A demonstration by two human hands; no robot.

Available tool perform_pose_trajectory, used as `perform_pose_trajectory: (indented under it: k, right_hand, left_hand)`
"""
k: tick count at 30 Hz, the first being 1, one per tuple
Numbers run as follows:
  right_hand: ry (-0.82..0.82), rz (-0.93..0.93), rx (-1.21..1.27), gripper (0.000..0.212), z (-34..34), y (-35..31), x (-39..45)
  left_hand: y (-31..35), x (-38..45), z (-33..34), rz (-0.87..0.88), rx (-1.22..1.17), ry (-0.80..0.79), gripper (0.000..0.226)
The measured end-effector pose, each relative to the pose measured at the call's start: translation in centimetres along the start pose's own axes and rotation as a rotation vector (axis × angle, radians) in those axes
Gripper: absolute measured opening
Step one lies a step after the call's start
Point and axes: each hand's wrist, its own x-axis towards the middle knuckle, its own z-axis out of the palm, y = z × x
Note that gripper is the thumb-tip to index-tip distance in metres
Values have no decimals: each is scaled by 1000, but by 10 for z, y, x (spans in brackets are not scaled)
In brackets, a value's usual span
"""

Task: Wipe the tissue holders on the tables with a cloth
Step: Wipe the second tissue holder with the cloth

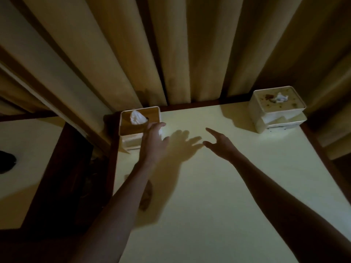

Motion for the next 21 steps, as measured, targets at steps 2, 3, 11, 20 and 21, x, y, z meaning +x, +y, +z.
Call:
perform_pose_trajectory:
  k: [2, 3, 11, 20, 21]
  right_hand:
    - [115, 46, 33, 56, -27, 42, -10]
    - [153, 54, 83, 49, -44, 59, -19]
    - [361, 170, 39, 6, -177, 196, -45]
    - [313, 176, 176, 86, -241, 255, 27]
    - [288, 172, 224, 98, -244, 256, 35]
  left_hand:
    - [35, 0, 29, 38, -34, -86, 44]
    - [54, 0, 45, 49, -58, -127, 44]
    - [205, 0, 186, -108, -306, -322, 55]
    - [246, 43, 253, -192, -331, -230, 69]
    - [247, 48, 257, -197, -340, -236, 70]
